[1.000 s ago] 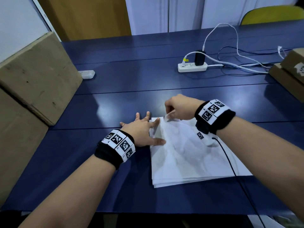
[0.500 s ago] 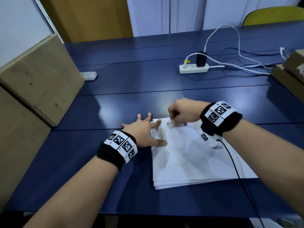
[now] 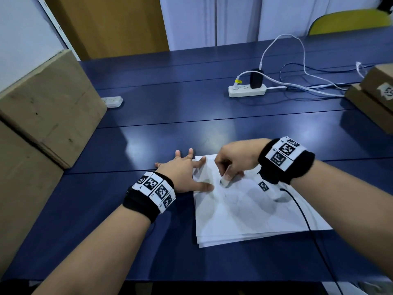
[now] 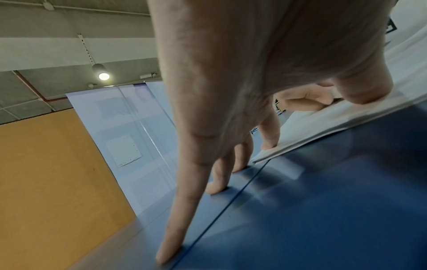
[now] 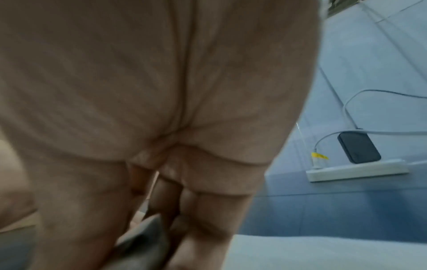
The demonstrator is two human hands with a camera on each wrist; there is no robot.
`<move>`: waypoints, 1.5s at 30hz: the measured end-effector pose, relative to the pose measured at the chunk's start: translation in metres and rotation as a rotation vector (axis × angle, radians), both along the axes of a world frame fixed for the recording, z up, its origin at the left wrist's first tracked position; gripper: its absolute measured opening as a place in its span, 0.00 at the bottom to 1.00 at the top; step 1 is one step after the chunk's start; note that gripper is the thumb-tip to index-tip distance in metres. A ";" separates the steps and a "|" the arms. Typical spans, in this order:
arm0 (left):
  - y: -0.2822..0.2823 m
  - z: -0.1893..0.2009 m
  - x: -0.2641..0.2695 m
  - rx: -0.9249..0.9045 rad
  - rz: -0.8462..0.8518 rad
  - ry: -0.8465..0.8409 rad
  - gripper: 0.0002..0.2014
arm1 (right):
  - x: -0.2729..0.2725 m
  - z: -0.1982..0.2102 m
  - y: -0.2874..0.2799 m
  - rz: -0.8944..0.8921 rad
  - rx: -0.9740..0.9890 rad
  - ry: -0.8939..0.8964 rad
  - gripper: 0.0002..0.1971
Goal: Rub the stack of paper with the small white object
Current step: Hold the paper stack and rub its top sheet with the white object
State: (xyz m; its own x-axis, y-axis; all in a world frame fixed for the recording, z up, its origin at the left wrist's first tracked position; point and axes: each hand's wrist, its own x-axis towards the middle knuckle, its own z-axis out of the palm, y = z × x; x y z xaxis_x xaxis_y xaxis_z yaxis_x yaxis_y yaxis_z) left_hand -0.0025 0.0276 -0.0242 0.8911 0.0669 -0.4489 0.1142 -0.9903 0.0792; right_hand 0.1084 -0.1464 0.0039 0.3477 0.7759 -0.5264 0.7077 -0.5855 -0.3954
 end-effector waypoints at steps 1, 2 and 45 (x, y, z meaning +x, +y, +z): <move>0.000 0.000 0.000 -0.005 0.001 -0.002 0.51 | 0.002 -0.001 0.003 -0.027 0.038 -0.046 0.07; 0.000 -0.001 0.001 -0.010 0.001 -0.005 0.51 | 0.007 -0.003 0.006 -0.084 0.095 -0.117 0.07; -0.001 0.000 0.000 -0.025 0.018 -0.003 0.51 | 0.003 -0.001 -0.002 -0.035 0.097 -0.065 0.10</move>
